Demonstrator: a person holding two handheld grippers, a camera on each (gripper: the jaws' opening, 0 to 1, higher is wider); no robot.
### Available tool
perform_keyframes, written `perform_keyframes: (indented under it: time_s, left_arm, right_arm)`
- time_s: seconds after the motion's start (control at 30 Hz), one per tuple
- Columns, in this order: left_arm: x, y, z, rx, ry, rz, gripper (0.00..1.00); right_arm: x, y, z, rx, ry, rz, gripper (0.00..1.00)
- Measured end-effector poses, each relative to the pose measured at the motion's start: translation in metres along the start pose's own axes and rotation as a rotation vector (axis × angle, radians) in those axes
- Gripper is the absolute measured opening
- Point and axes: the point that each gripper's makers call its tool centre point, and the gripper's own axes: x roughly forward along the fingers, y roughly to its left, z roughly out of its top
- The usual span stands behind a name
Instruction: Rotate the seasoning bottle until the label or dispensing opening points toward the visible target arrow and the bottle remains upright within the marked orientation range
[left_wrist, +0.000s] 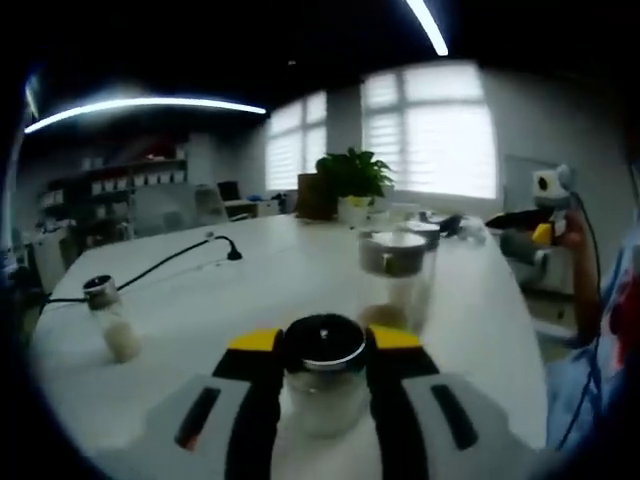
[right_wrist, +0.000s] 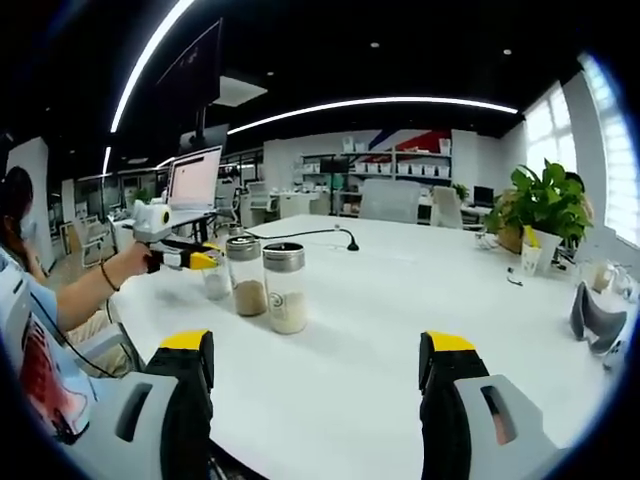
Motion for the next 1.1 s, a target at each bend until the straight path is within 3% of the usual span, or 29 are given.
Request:
perform_keyframes:
  time_s: [0.23, 0.53, 0.8, 1.1]
  left_arm:
    - [-0.0005, 0.0052, 0.0007, -0.037, -0.028, 0.162, 0.34]
    - [-0.0024, 0.0076, -0.0012, -0.045, -0.014, 0.395, 0.34]
    - [-0.0051, 0.0092, -0.003, -0.086, -0.017, 0.506, 0.34]
    - [-0.0056, 0.0091, -0.0043, -0.087, -0.028, 0.604, 0.34]
  right_arm:
    - [0.0004, -0.0005, -0.0007, -0.003, 0.004, -0.004, 0.87]
    - [-0.0006, 0.0024, -0.0025, -0.03, 0.02, 0.007, 0.87]
    - [-0.0029, -0.0006, -0.0012, -0.06, 0.023, -0.016, 0.87]
    - [0.0038, 0.0042, -0.0055, -0.05, 0.039, 0.006, 0.87]
